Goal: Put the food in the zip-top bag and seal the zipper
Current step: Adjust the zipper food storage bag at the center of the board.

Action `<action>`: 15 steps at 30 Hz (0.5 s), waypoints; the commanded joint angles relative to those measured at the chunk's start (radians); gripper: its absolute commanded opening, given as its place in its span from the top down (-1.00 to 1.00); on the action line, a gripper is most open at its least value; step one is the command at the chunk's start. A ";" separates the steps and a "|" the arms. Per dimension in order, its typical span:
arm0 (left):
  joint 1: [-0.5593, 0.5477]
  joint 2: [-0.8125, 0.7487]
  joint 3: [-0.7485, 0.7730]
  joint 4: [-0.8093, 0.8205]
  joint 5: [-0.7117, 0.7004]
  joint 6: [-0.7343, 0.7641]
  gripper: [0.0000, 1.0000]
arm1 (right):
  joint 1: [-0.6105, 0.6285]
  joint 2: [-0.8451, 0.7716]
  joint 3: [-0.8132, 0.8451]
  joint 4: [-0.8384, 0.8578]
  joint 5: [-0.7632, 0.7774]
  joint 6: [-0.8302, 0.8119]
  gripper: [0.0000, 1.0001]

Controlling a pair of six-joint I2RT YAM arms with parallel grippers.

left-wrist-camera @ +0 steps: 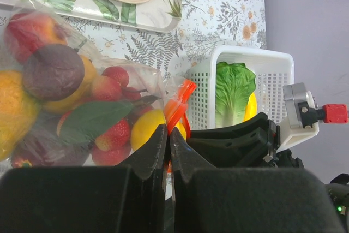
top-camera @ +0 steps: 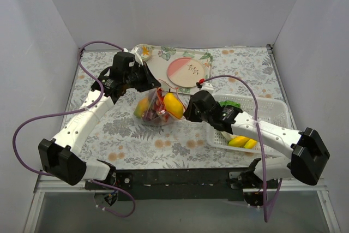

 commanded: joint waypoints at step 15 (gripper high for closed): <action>0.005 -0.047 -0.114 0.112 0.161 0.051 0.75 | 0.007 0.127 0.472 -0.211 0.122 -0.132 0.97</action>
